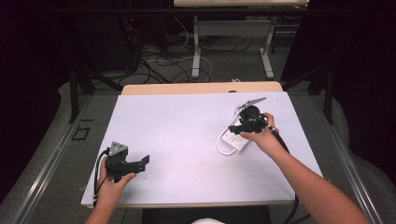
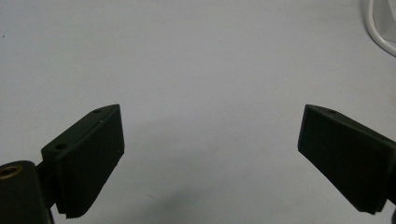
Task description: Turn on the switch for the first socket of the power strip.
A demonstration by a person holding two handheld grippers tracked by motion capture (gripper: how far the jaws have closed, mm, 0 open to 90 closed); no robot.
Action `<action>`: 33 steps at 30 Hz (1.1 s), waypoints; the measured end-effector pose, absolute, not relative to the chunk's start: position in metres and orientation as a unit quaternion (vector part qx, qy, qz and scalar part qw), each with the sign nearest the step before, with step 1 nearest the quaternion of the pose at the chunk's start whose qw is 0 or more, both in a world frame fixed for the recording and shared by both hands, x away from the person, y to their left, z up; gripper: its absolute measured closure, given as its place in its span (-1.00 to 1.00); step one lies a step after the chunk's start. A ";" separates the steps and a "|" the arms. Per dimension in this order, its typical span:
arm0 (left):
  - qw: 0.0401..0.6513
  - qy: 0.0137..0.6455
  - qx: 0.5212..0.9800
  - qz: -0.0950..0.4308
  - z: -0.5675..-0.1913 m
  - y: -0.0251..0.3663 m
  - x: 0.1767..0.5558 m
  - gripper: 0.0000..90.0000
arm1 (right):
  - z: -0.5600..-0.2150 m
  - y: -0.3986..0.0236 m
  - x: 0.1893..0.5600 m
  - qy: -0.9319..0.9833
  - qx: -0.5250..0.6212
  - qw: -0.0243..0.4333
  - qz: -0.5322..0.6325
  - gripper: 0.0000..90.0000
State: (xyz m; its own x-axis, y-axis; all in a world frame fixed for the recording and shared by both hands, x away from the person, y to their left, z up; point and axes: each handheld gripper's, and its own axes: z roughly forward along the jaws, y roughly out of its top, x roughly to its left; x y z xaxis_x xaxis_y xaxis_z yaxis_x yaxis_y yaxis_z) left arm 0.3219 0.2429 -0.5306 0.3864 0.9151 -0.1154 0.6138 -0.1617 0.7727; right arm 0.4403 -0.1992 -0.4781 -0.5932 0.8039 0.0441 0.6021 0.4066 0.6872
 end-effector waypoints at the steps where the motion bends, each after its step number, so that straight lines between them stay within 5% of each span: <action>1: 0.388 0.519 0.737 0.194 -0.531 0.243 0.322 -0.84 | -0.477 -0.200 0.439 0.825 0.430 0.142 0.339 -0.21; 33: 0.389 0.520 0.735 0.194 -0.530 0.243 0.321 -0.84 | -0.468 -0.211 0.417 0.818 0.428 0.168 0.346 -0.89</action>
